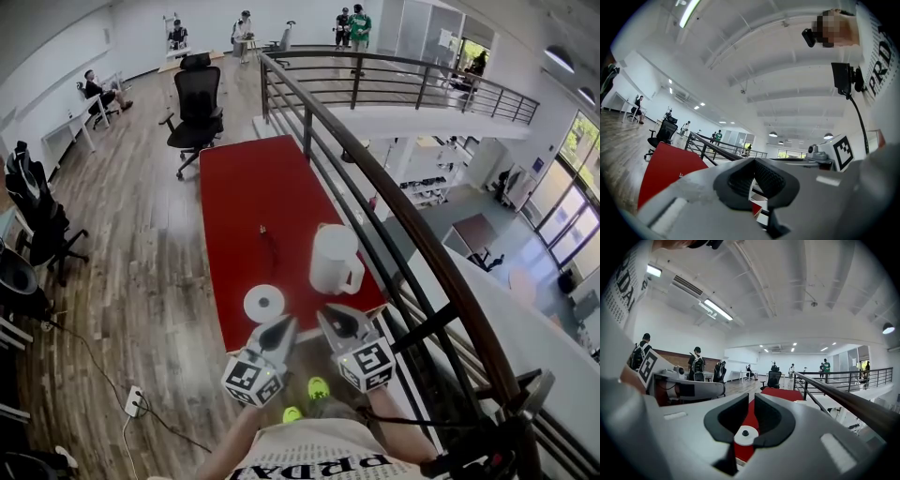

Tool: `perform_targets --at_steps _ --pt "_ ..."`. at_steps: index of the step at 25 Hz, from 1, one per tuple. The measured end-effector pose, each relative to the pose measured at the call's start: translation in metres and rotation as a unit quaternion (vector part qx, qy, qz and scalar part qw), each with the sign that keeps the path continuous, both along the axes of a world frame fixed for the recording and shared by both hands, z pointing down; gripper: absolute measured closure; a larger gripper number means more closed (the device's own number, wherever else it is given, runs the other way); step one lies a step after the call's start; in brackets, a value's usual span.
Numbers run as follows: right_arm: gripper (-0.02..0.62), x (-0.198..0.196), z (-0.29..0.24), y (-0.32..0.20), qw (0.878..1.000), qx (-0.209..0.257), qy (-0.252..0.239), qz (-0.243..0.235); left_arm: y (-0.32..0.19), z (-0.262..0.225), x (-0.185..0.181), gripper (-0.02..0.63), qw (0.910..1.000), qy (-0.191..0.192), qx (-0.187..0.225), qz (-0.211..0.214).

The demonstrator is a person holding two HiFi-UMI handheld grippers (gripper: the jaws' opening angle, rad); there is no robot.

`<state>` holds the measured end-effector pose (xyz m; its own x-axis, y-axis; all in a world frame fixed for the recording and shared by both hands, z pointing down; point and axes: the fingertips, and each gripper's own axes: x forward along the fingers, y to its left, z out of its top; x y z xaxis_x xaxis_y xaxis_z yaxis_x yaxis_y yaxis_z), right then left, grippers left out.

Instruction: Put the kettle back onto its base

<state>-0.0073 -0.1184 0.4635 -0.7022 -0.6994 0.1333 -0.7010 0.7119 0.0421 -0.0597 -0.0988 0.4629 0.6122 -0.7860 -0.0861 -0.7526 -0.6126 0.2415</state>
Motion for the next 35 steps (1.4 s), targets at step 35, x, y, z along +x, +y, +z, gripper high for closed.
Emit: perform_targets --at_steps 35 --pt "0.489 0.03 0.028 -0.118 0.998 -0.022 0.022 -0.046 -0.116 0.038 0.041 0.603 0.9988 -0.018 -0.037 -0.026"
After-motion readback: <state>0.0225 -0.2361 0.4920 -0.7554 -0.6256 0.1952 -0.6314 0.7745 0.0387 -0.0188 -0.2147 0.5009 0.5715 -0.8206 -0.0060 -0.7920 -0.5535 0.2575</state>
